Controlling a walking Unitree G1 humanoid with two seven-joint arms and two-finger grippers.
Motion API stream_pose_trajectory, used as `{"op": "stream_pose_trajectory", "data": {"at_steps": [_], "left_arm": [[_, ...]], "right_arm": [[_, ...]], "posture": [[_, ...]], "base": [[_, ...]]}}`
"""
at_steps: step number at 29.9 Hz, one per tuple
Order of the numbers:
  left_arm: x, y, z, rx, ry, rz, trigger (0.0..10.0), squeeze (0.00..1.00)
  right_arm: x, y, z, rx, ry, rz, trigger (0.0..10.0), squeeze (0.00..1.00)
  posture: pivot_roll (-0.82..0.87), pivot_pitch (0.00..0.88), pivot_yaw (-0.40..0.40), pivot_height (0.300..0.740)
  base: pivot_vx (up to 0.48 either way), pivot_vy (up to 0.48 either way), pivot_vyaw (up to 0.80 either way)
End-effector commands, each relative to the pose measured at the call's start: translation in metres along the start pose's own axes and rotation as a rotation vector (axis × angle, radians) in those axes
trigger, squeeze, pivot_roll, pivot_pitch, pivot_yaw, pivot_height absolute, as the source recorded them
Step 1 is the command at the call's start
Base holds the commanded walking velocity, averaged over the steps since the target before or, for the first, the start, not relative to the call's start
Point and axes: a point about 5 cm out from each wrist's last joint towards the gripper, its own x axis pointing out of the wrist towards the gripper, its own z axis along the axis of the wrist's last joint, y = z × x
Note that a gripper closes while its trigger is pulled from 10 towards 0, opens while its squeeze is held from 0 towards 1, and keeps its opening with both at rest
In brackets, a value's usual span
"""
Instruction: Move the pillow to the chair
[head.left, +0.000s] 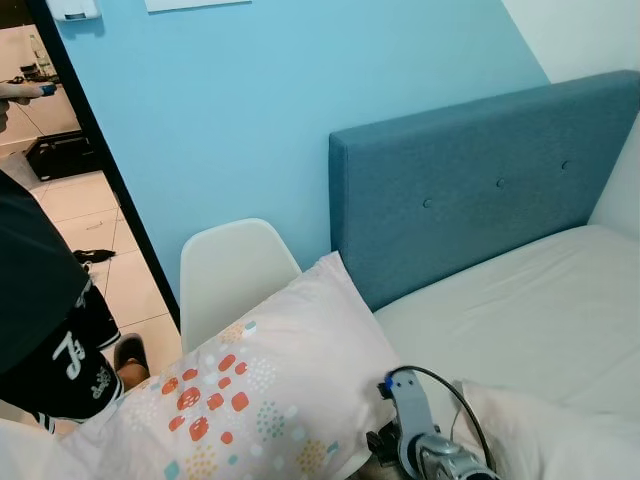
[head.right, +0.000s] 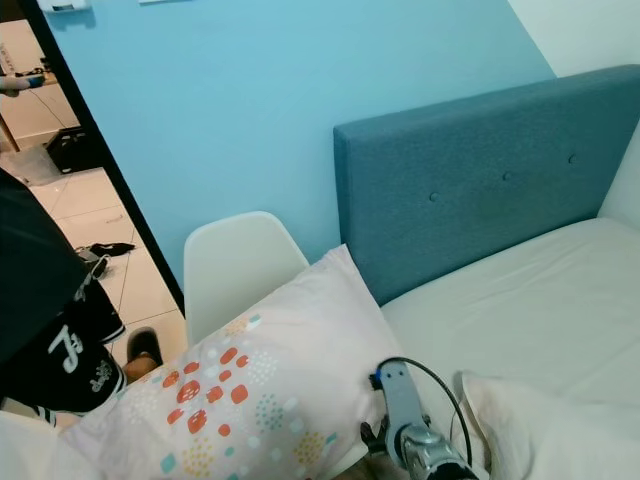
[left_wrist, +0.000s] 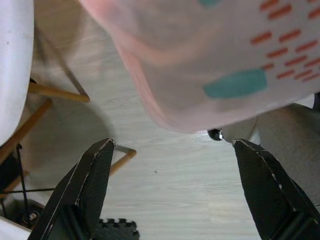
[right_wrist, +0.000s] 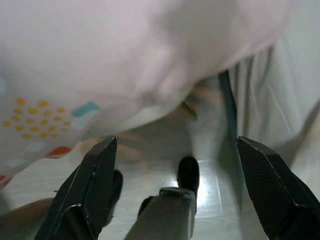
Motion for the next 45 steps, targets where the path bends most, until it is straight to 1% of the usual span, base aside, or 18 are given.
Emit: {"op": "stream_pose_trajectory", "data": {"at_steps": [1, 2, 3, 6, 7, 9, 11, 18, 23, 26, 27, 28, 31, 33, 34, 42, 44, 45], "left_arm": [[0.000, 0.003, -0.004, 0.029, 0.008, 0.004, 10.0, 0.00], [0.000, 0.003, -0.005, 0.038, 0.009, 0.003, 10.0, 0.00], [0.000, 0.003, -0.005, 0.038, 0.009, 0.003, 10.0, 0.00], [0.000, -0.007, -0.003, 0.074, 0.001, -0.010, 10.0, 0.00], [0.000, -0.007, -0.003, 0.074, 0.001, -0.010, 10.0, 0.00], [0.000, -0.013, -0.001, 0.072, -0.005, -0.017, 10.0, 0.00], [0.000, -0.017, -0.002, 0.075, -0.005, -0.021, 10.0, 0.00], [-0.001, -0.013, -0.011, 0.076, 0.016, -0.011, 10.0, 0.00], [-0.001, -0.009, -0.012, 0.068, 0.015, -0.005, 10.0, 0.00], [-0.001, -0.010, -0.011, 0.066, 0.012, -0.005, 10.0, 0.00], [-0.001, -0.011, -0.009, 0.067, 0.010, -0.005, 10.0, 0.00], [-0.001, -0.011, -0.009, 0.067, 0.010, -0.005, 10.0, 0.00], [0.000, -0.017, -0.005, 0.070, 0.001, -0.010, 10.0, 0.00], [0.000, -0.019, -0.004, 0.070, -0.002, -0.012, 10.0, 0.00], [0.000, -0.025, 0.000, 0.069, -0.008, -0.017, 10.0, 0.00], [0.000, -0.034, 0.006, 0.069, -0.017, -0.025, 10.0, 0.00], [-0.001, -0.034, 0.005, 0.069, -0.016, -0.025, 10.0, 0.00], [0.000, -0.033, 0.006, 0.069, -0.015, -0.024, 10.0, 0.00]], "right_arm": [[0.000, 0.002, -0.010, -0.018, 0.018, -0.015, 10.0, 0.00], [-0.001, 0.001, -0.017, -0.022, 0.036, -0.028, 10.0, 0.00], [-0.001, 0.001, -0.017, -0.022, 0.036, -0.028, 10.0, 0.00], [-0.003, -0.001, -0.034, 0.027, 0.062, -0.045, 10.0, 0.00], [-0.003, -0.001, -0.034, 0.027, 0.062, -0.045, 10.0, 0.00], [-0.003, 0.002, -0.036, 0.029, 0.053, -0.021, 10.0, 0.00], [-0.003, 0.002, -0.037, -0.004, 0.056, -0.014, 10.0, 0.00], [-0.008, -0.005, -0.059, -0.023, 0.119, -0.043, 10.0, 0.00], [-0.010, -0.008, -0.065, -0.022, 0.130, -0.050, 10.0, 0.00], [-0.011, -0.011, -0.066, -0.021, 0.132, -0.053, 10.0, 0.00], [-0.012, -0.016, -0.068, -0.020, 0.133, -0.058, 10.0, 0.00], [-0.012, -0.016, -0.068, -0.020, 0.133, -0.058, 10.0, 0.00], [-0.016, -0.028, -0.072, -0.020, 0.136, -0.069, 10.0, 0.00], [-0.017, -0.030, -0.073, -0.020, 0.137, -0.071, 10.0, 0.00], [-0.019, -0.035, -0.074, -0.021, 0.138, -0.075, 10.0, 0.00], [-0.020, -0.039, -0.075, -0.024, 0.139, -0.075, 10.0, 0.00], [-0.019, -0.037, -0.074, -0.025, 0.138, -0.075, 10.0, 0.00], [-0.018, -0.033, -0.072, -0.025, 0.131, -0.071, 10.0, 0.00]], "posture": [[-0.12, 0.000, 0.048, 0.740], [-0.12, 0.000, 0.047, 0.740], [-0.12, 0.000, 0.047, 0.740], [-0.11, 0.000, 0.039, 0.740], [-0.11, 0.000, 0.039, 0.740], [-0.11, 0.000, 0.039, 0.740], [-0.11, 0.000, 0.040, 0.740], [-0.12, 0.005, 0.038, 0.740], [-0.12, 0.008, 0.038, 0.740], [-0.12, 0.008, 0.038, 0.740], [-0.12, 0.007, 0.040, 0.740], [-0.12, 0.007, 0.040, 0.740], [-0.12, 0.006, 0.039, 0.740], [-0.12, 0.006, 0.039, 0.740], [-0.12, 0.006, 0.039, 0.740], [-0.12, 0.004, 0.040, 0.740], [-0.12, 0.004, 0.041, 0.740], [-0.12, 0.004, 0.041, 0.740]], "base": [[-0.326, 0.000, 0.00], [-0.326, 0.000, 0.00], [-0.326, 0.000, 0.00], [-0.328, 0.000, 0.00], [-0.330, 0.000, 0.00], [-0.326, 0.000, 0.00], [-0.330, 0.000, 0.00], [-0.339, 0.000, 0.00], [-0.343, 0.000, 0.00], [-0.360, 0.000, 0.00], [-0.375, 0.000, 0.00], [-0.375, 0.000, 0.00], [-0.370, 0.000, 0.00], [-0.375, 0.000, 0.00], [-0.379, 0.000, 0.00], [-0.377, 0.000, 0.00], [-0.379, 0.000, 0.00], [-0.379, 0.000, 0.00]]}}
